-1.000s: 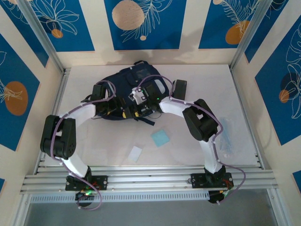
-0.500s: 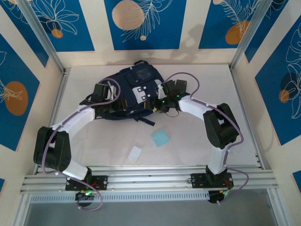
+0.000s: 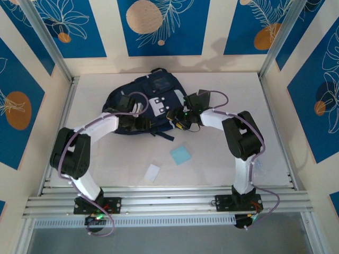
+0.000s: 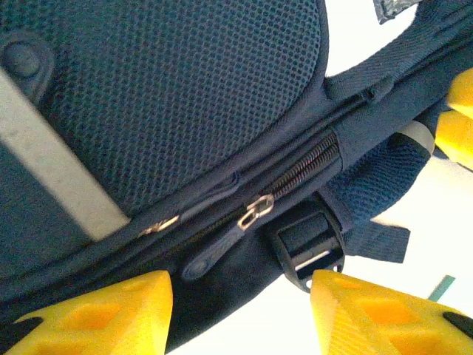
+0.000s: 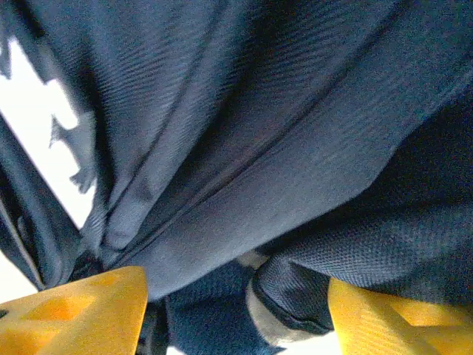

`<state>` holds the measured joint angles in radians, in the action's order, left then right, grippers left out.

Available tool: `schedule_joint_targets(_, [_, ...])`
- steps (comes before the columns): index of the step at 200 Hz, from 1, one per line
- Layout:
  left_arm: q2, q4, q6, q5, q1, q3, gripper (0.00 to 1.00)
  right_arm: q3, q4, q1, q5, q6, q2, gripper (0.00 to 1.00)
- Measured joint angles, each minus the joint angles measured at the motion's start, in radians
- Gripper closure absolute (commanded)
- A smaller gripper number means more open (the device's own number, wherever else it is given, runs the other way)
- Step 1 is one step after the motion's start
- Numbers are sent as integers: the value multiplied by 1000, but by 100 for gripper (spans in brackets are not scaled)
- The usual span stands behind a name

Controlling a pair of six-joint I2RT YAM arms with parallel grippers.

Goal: Pack books, pencil case, and school supplies into a backpack

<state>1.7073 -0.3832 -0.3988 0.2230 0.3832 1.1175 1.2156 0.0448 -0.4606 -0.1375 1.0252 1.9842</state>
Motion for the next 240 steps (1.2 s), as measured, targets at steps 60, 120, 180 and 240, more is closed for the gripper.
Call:
schedule_joint_targets(60, [130, -30, 16, -57, 5, 77, 48, -1, -59, 0, 19, 87, 14, 33])
schedule_joint_targets(120, [152, 26, 17, -87, 12, 61, 60, -1, -70, 3, 31, 91, 15, 34])
schedule_joint_targets(180, [194, 175, 5, -10, 10, 61, 69, -12, -94, 21, 61, 83, 15, 35])
schedule_joint_targets(240, [129, 231, -16, 34, 12, -10, 54, -14, -98, 22, 60, 80, 15, 35])
